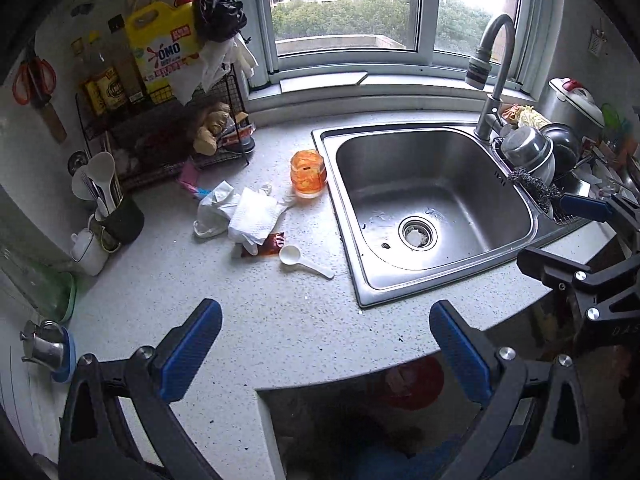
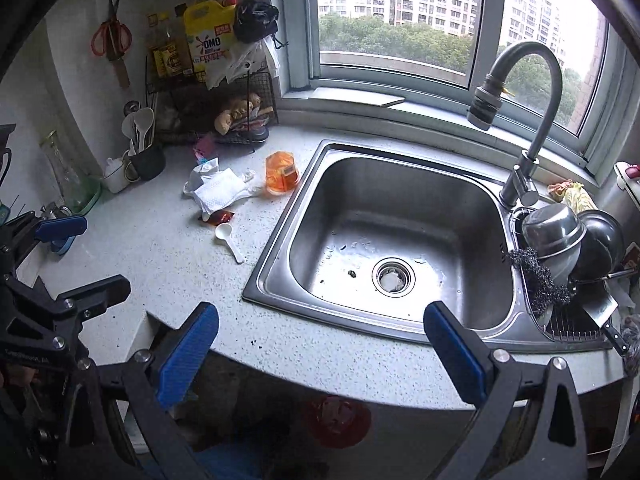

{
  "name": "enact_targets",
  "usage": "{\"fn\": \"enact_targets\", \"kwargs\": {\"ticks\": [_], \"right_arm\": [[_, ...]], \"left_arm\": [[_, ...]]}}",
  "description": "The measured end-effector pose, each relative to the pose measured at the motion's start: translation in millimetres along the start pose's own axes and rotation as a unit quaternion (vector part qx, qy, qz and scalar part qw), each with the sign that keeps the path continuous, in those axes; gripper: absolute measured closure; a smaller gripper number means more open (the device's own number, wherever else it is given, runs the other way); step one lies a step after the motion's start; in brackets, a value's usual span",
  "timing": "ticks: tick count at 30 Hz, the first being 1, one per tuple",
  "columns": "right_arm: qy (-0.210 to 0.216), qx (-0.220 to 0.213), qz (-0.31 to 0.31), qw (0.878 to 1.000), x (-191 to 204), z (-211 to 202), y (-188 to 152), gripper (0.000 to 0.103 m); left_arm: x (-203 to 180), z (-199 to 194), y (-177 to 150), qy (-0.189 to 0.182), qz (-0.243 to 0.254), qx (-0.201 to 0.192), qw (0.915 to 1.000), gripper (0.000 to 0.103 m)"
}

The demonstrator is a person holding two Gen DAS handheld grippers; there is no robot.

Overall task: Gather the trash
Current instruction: 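Raise both tools back up to the counter, then grasp the white scoop with the right tool while the left tool grasps the white wipe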

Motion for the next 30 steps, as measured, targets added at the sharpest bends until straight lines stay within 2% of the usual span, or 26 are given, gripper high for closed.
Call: {"fn": "enact_targets", "kwargs": {"ticks": [6, 12, 19, 21, 30], "right_arm": [[0.009, 0.016, -0.017, 1.0, 29, 41, 32, 0.001], [0.032, 0.063, -0.045, 0.997, 62, 91, 43, 0.001], [0.053, 0.123, -0.082, 0.988, 91, 146, 42, 0.023], [0.059, 0.137, -0.092, 0.985, 97, 160, 42, 0.024], [0.087, 0.203, -0.128, 0.967, 118, 215, 31, 0.043]], "left_arm": [[51, 32, 10, 0.002, -0.013, 0.017, 0.9998, 0.0], [88, 71, 8, -0.002, -0.017, 0.046, 0.9988, 0.0], [114, 114, -7, -0.02, -0.034, 0.084, 0.9957, 0.0], [119, 123, -8, -0.022, -0.036, 0.091, 0.9949, 0.0], [133, 161, -23, -0.032, -0.051, 0.13, 0.9897, 0.0]]}}
Point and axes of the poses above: each gripper's, at about its wrist camera, not at the fingertips, and z roughly the way its jaws point, x to its left, y to its top, the point moved 3 cm from there along z, roughly the way its jaws point, and after that the axes turned 10 degrees about z, right-handed, at the moved point
